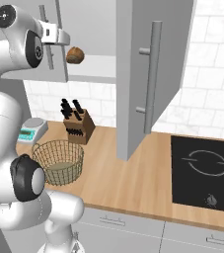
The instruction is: Open the cabinet, pick up the bread from the cabinet and place it in the basket. Then move the basket to the dining counter.
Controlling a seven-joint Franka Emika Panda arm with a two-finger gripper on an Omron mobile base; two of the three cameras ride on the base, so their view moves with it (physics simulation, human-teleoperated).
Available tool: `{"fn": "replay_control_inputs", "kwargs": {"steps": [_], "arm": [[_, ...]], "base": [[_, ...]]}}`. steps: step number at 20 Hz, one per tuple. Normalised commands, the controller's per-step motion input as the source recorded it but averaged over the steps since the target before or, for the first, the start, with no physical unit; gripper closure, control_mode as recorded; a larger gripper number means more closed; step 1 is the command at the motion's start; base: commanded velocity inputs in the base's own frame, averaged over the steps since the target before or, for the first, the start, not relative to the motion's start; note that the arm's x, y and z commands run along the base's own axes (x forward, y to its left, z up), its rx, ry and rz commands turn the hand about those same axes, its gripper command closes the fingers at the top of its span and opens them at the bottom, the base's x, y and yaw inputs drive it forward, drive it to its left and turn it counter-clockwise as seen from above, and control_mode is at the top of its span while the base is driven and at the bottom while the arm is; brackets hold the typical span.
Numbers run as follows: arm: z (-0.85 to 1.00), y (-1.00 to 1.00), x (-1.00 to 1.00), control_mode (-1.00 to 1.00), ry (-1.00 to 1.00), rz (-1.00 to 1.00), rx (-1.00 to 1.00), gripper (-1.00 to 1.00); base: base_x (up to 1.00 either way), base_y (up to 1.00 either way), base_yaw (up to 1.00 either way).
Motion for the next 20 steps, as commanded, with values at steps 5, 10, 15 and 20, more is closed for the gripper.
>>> {"fn": "replay_control_inputs", "kwargs": {"steps": [5, 10, 15, 20], "arm": [[-0.19, 1.0, 0.44, -1.0, 0.0, 0.0, -0.01, 1.0], [-0.3, 0.95, 0.35, -1.0, -0.01, 0.0, 0.0, 1.0], [-0.26, 0.8, 0.47, -1.0, 0.0, 0.0, 0.0, 1.0], [-0.03, 1.0, -0.66, -1.0, -0.05, 0.23, 0.03, 1.0]], "base": [[0.0, 0.0, 0.0], [0.0, 0.0, 0.0], [0.0, 0.0, 0.0], [0.0, 0.0, 0.0]]}}
